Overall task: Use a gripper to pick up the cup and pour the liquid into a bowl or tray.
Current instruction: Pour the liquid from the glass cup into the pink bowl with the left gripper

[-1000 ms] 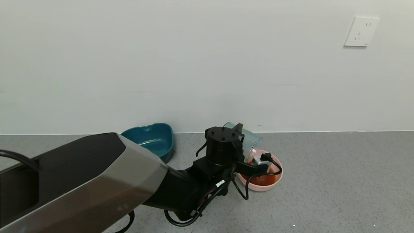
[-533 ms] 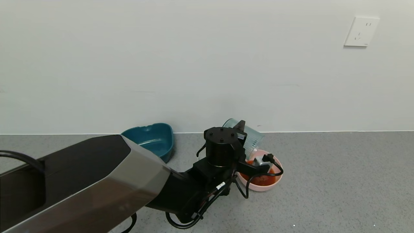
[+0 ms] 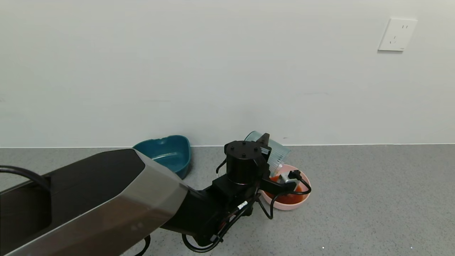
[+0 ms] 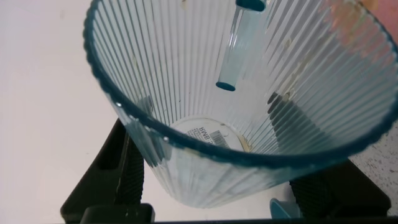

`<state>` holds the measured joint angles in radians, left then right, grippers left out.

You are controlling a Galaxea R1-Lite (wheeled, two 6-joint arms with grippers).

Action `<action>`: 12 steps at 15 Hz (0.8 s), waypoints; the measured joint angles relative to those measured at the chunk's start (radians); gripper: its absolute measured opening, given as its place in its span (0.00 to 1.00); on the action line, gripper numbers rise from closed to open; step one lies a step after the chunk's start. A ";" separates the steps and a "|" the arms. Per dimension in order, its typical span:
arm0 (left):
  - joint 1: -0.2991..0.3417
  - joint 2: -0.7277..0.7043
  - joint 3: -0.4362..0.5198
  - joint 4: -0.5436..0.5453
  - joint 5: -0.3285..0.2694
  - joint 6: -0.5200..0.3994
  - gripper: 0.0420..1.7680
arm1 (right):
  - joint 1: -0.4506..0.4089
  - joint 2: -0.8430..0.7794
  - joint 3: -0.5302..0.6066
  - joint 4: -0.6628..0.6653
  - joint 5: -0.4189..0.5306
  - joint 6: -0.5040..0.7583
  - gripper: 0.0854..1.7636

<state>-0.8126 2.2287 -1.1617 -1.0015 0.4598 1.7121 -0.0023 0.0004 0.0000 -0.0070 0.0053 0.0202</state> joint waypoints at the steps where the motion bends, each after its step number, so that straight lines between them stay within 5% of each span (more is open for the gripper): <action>1: 0.000 0.000 0.000 0.000 0.000 -0.001 0.73 | 0.000 0.000 0.000 0.000 0.000 0.000 0.97; 4: 0.003 0.003 -0.008 0.005 0.007 -0.054 0.73 | 0.000 0.000 0.000 0.000 0.000 0.000 0.97; 12: -0.005 0.003 -0.024 0.106 0.032 -0.458 0.73 | 0.000 0.000 0.000 0.000 0.000 0.000 0.97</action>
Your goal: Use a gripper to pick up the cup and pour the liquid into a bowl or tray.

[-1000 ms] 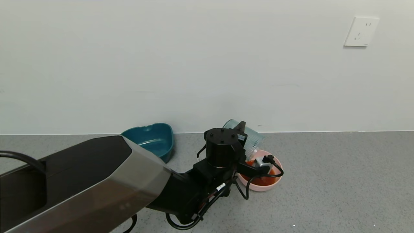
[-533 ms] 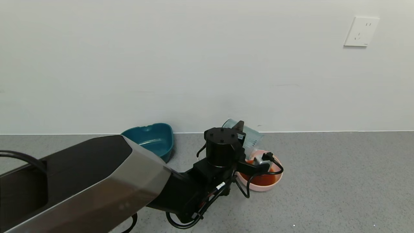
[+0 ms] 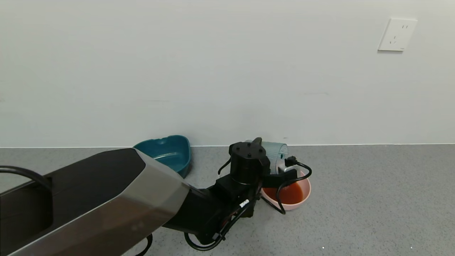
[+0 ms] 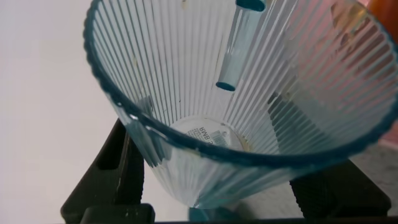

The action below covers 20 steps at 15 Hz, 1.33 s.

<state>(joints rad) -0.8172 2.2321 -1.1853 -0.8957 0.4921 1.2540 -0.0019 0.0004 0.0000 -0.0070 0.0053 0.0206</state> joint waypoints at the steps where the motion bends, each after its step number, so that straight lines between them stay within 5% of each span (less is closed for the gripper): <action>1: -0.003 -0.005 -0.002 0.023 -0.001 -0.044 0.73 | 0.000 0.000 0.000 0.000 0.000 0.000 0.97; 8: 0.010 -0.043 -0.008 0.094 0.000 -0.196 0.73 | 0.000 0.000 0.000 0.000 0.000 0.000 0.97; 14: 0.075 -0.135 -0.008 0.324 -0.014 -0.323 0.73 | 0.000 0.000 0.000 0.000 0.000 0.000 0.97; 20: 0.139 -0.233 0.016 0.494 -0.096 -0.504 0.73 | 0.000 0.000 0.000 0.000 0.000 0.000 0.97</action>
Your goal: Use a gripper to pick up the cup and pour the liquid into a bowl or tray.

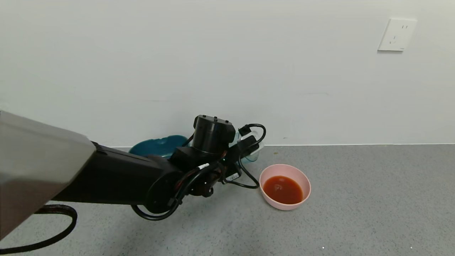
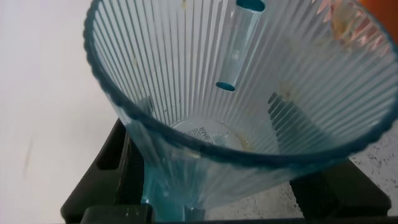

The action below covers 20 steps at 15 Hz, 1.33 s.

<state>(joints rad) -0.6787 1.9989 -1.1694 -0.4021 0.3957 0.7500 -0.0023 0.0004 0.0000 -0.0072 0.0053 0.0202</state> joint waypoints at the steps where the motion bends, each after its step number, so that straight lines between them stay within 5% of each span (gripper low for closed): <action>1: 0.014 -0.011 0.009 0.008 -0.029 -0.022 0.73 | 0.000 0.000 0.000 0.000 0.000 0.000 0.97; 8: 0.130 -0.070 0.103 -0.001 -0.282 -0.231 0.73 | 0.000 0.000 0.000 0.000 0.000 0.000 0.97; 14: 0.174 -0.102 0.128 -0.013 -0.380 -0.427 0.73 | 0.000 0.000 0.000 0.000 0.000 0.000 0.97; 20: 0.175 -0.101 0.186 -0.195 -0.450 -0.577 0.73 | 0.000 0.000 0.000 0.000 0.000 0.000 0.97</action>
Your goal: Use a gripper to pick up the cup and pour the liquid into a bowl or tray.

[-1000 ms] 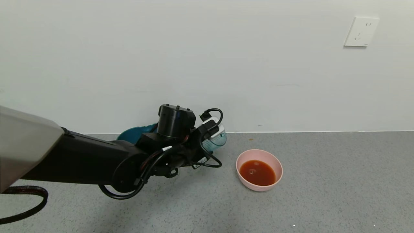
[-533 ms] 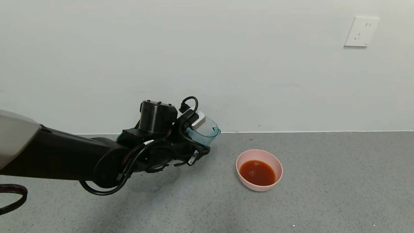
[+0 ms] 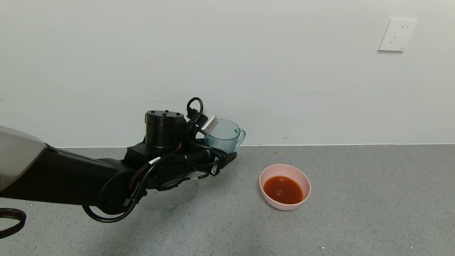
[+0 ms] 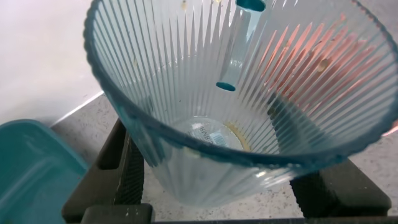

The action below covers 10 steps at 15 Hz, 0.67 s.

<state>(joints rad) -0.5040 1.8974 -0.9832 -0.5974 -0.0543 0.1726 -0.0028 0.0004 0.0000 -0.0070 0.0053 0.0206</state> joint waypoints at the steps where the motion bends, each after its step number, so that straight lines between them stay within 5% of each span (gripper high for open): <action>1: -0.001 0.004 0.002 -0.007 -0.005 -0.021 0.73 | 0.000 0.000 0.000 0.000 0.000 0.000 0.97; 10: 0.002 0.122 -0.014 -0.191 -0.037 -0.149 0.73 | 0.000 0.000 0.000 0.000 0.000 0.000 0.97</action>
<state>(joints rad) -0.5021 2.0191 -0.9968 -0.7883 -0.0909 0.0240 -0.0023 0.0000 0.0000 -0.0070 0.0053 0.0206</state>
